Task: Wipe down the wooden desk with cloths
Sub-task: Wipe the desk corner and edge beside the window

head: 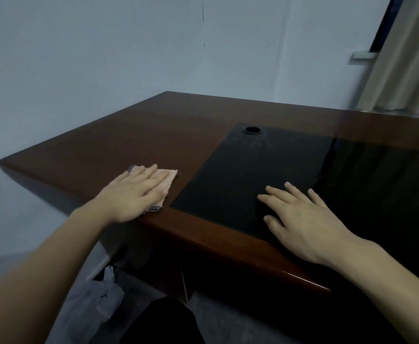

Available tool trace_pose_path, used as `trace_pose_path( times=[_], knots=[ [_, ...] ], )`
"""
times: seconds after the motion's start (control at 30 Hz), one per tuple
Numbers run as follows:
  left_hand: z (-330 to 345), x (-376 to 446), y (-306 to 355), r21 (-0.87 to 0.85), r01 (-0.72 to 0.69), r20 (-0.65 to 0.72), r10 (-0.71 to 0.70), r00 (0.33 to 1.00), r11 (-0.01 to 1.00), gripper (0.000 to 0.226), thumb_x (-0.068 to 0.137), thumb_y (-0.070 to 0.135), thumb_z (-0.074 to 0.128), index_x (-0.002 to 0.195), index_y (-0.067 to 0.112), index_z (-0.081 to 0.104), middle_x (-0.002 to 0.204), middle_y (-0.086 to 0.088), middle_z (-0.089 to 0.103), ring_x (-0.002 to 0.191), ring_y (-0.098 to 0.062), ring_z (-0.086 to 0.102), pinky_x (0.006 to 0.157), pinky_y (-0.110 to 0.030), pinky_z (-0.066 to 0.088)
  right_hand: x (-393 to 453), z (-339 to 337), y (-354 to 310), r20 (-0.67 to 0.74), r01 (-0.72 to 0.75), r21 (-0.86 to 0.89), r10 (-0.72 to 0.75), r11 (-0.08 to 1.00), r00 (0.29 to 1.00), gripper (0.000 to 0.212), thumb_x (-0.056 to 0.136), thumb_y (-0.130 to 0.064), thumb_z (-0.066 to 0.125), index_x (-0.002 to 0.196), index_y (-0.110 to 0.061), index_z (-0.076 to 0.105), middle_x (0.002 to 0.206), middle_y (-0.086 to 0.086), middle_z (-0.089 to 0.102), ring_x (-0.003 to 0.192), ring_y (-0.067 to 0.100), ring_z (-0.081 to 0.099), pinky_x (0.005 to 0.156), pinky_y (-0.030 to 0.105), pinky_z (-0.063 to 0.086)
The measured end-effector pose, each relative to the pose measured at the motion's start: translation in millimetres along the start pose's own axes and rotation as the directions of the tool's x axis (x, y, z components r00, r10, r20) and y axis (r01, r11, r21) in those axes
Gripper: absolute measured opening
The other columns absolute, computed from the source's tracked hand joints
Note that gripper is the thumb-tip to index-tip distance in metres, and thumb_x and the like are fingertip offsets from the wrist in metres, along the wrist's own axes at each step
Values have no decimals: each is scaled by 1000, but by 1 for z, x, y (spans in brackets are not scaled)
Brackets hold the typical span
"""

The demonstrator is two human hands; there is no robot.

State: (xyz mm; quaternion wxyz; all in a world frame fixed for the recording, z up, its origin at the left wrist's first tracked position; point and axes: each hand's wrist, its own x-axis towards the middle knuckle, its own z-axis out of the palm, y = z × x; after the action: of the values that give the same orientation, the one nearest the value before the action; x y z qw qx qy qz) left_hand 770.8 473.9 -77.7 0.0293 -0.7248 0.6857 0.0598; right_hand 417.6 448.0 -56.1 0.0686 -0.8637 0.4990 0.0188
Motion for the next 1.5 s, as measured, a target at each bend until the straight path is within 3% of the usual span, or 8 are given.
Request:
trace_pose_path(
  times=[0.37,0.47,0.63,0.77,1.0,1.1,1.37,1.5],
  knots=[
    [12,-24,39,5,-251,-43,251,967,968,71,90,73,-1,156,49,-8,162,21,-19,150,-2,-19,125,-33,-9,56,0,-54,29,77,59,-79,995,996,53,108,-42,31,160,-36,20,169,-12,8,157,18,-1,126,50,6],
    [8,-12,11,13,-217,-33,217,976,976,64,98,71,7,157,50,-4,164,21,-16,153,-5,-15,126,-34,-6,63,2,-58,33,78,77,-81,994,996,53,108,-43,31,160,-36,20,169,-13,7,157,18,-1,126,49,6],
    [-5,14,-69,15,6,-6,-6,1000,1000,105,64,89,-15,159,45,-2,169,11,-6,156,-15,-4,124,-37,1,75,3,-63,24,82,74,-84,994,996,53,108,-44,30,160,-37,19,169,-13,5,157,17,-2,126,48,6],
    [-8,18,-88,-16,77,3,-77,997,997,98,68,83,-10,159,47,-3,170,8,-3,157,-17,-3,125,-41,2,87,1,-70,20,98,80,-100,992,995,53,109,-43,30,160,-36,18,169,-13,4,157,17,-3,127,49,6],
    [6,-15,-34,29,-175,-51,176,983,984,86,78,72,-12,159,44,-7,167,14,-13,155,-10,-12,126,-37,-4,125,-3,-106,40,159,106,-164,982,986,53,109,-42,31,161,-34,19,170,-10,6,157,19,1,126,51,8],
    [8,-17,-38,7,-202,-53,203,978,979,80,81,73,-10,157,48,-9,166,18,-15,153,-6,-14,126,-35,-7,139,-5,-121,68,172,117,-180,978,981,53,110,-41,32,161,-33,20,170,-8,7,157,21,2,126,51,9],
    [-2,20,-144,109,52,-23,-50,998,993,84,84,70,-14,161,39,-6,171,4,-7,157,-21,-3,124,-42,5,162,3,-147,59,229,101,-235,968,970,52,110,-40,31,161,-34,20,170,-9,6,157,20,-4,125,52,2],
    [-4,24,-167,-22,165,-30,-166,986,986,85,81,77,-6,160,45,-2,171,7,0,157,-19,0,126,-45,5,170,8,-156,49,233,119,-240,965,969,51,110,-39,29,160,-33,21,170,-9,7,157,19,-4,125,52,1]
  ],
)
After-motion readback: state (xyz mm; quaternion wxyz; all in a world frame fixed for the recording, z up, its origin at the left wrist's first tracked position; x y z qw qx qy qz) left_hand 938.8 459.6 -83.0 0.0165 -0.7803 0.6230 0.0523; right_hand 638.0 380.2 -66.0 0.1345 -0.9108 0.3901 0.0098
